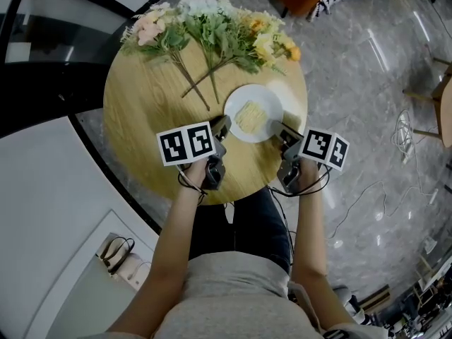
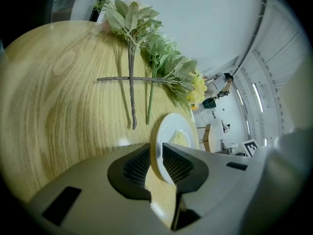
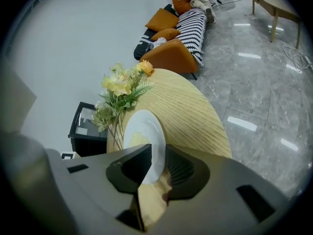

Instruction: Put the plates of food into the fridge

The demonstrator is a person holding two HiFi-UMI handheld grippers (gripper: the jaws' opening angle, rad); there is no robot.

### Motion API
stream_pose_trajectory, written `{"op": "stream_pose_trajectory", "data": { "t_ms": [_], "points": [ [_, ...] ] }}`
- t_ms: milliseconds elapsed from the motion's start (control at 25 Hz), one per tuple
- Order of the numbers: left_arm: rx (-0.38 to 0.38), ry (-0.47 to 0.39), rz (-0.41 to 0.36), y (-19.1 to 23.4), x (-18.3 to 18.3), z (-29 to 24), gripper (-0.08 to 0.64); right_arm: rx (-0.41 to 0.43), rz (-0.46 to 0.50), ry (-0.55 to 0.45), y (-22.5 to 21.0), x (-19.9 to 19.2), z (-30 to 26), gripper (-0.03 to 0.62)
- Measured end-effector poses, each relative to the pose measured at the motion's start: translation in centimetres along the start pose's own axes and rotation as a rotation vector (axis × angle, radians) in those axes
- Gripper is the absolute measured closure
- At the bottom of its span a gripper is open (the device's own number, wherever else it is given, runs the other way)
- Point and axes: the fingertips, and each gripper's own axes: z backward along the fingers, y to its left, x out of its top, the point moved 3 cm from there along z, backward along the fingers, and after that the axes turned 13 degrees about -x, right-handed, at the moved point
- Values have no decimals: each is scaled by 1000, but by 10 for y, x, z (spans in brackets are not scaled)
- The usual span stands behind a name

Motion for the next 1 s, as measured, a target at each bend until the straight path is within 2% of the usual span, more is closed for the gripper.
{"op": "stream_pose_trajectory", "data": {
  "t_ms": [120, 200, 360, 680, 1000],
  "points": [
    [-5, -6, 22, -3, -1, -3, 479, 8, -7, 10, 3, -3, -2, 518],
    [0, -11, 37, -2, -2, -3, 508, 5, -30, 5, 3, -5, -3, 541],
    [-31, -42, 82, 0, -2, -3, 514, 32, -77, 6, 0, -6, -3, 546],
    [-68, -112, 138, -5, 0, 6, 520, 68, -64, 2, 10, -1, 5, 552],
    [-89, -216, 142, -4, 8, 57, 523, 119, 12, 38, 54, -14, 6, 552]
  ]
}}
